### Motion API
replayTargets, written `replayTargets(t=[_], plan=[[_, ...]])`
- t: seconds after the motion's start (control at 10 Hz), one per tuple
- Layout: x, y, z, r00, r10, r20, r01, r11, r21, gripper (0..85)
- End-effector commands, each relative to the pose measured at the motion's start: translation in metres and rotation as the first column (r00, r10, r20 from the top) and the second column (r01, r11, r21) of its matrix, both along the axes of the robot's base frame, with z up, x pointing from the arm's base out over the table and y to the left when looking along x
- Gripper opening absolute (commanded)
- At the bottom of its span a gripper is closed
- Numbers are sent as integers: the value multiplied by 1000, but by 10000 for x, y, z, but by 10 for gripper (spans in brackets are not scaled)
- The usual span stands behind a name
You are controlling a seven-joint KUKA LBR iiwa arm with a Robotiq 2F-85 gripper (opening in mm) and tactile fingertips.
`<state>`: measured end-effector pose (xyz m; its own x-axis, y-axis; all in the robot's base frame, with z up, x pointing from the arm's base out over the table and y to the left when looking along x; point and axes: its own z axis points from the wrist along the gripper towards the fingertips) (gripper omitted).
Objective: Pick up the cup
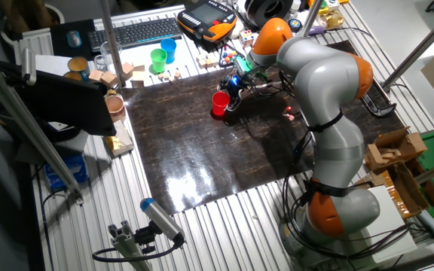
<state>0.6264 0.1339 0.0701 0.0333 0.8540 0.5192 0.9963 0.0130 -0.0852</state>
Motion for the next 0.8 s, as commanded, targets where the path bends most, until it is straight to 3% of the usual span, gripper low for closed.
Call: replayTargets(t=[0.0,0.5,0.7], plan=[[0,1,0,1000,-2,-1,2,1000,0,850],[-14,10,-1,1000,0,5,0,1000,8,827],[-17,12,-2,1000,10,12,-10,1000,9,673]])
